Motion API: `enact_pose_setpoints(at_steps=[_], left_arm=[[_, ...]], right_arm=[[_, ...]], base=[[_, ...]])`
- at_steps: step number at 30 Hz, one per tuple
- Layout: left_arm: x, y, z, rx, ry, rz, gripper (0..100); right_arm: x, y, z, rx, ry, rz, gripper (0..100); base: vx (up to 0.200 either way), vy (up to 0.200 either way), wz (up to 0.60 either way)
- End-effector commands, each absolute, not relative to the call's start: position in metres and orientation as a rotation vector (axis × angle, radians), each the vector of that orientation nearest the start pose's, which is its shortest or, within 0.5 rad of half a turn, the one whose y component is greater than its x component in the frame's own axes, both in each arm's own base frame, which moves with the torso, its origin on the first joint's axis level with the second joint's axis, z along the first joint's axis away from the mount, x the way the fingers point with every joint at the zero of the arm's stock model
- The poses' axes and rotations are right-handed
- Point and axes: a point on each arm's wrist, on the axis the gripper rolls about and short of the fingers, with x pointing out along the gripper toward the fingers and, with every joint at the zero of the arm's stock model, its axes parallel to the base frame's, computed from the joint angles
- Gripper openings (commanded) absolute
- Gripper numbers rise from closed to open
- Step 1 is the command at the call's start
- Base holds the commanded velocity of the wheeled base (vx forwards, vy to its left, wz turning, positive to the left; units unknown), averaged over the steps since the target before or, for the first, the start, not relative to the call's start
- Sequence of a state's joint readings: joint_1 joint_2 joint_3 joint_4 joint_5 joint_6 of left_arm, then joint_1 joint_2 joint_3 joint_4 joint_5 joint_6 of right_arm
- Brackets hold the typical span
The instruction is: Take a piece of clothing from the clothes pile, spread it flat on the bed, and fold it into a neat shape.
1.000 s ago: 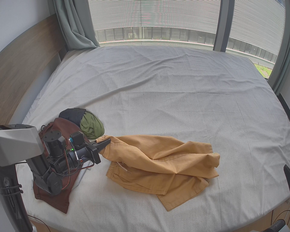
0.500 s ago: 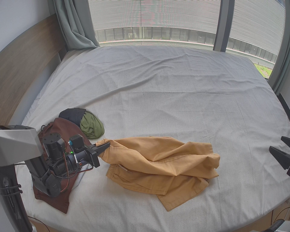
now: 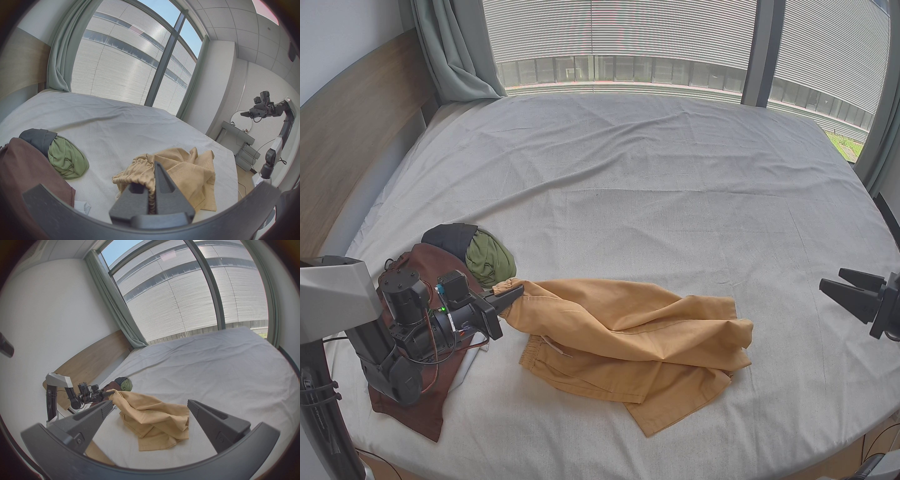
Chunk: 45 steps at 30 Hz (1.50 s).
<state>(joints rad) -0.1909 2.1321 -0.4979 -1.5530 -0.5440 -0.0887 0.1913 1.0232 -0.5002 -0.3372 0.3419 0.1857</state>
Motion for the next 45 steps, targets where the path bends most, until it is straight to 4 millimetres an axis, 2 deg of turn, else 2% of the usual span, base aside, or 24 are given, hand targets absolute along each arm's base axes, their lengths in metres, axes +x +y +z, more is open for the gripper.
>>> enact_pose_setpoints(at_steps=[1, 8, 12, 20, 23, 26, 35, 42, 45], left_arm=[[0.321, -0.074, 0.070, -0.098, 0.089, -0.730, 0], [0.323, -0.073, 0.064, -0.099, 0.103, -0.728, 0], [0.325, -0.073, 0.066, -0.097, 0.093, -0.727, 0], [0.328, -0.067, 0.067, -0.096, 0.083, -0.709, 0], [0.328, -0.067, 0.067, -0.096, 0.083, -0.709, 0], [0.329, -0.067, 0.064, -0.097, 0.093, -0.708, 0], [0.329, -0.067, 0.063, -0.097, 0.095, -0.708, 0], [0.329, -0.067, 0.064, -0.097, 0.093, -0.708, 0], [0.329, -0.067, 0.064, -0.096, 0.090, -0.709, 0]], right_arm=[[0.149, 0.039, 0.204, 0.247, 0.323, 0.516, 100], [0.158, 0.046, 0.196, 0.338, 0.398, 0.598, 100], [0.175, 0.048, 0.178, 0.354, 0.489, 0.567, 100], [0.200, 0.044, 0.160, 0.377, 0.518, 0.513, 100], [0.202, 0.043, 0.158, 0.380, 0.522, 0.508, 100], [0.215, 0.042, 0.145, 0.413, 0.542, 0.484, 100], [0.233, 0.041, 0.127, 0.483, 0.559, 0.449, 100], [0.239, 0.042, 0.119, 0.516, 0.595, 0.434, 100], [0.250, 0.040, 0.104, 0.533, 0.620, 0.411, 100]], base=[[0.000, 0.000, 0.00], [0.000, 0.000, 0.00], [0.000, 0.000, 0.00], [0.000, 0.000, 0.00], [0.000, 0.000, 0.00], [0.000, 0.000, 0.00], [0.000, 0.000, 0.00], [0.000, 0.000, 0.00], [0.000, 0.000, 0.00]])
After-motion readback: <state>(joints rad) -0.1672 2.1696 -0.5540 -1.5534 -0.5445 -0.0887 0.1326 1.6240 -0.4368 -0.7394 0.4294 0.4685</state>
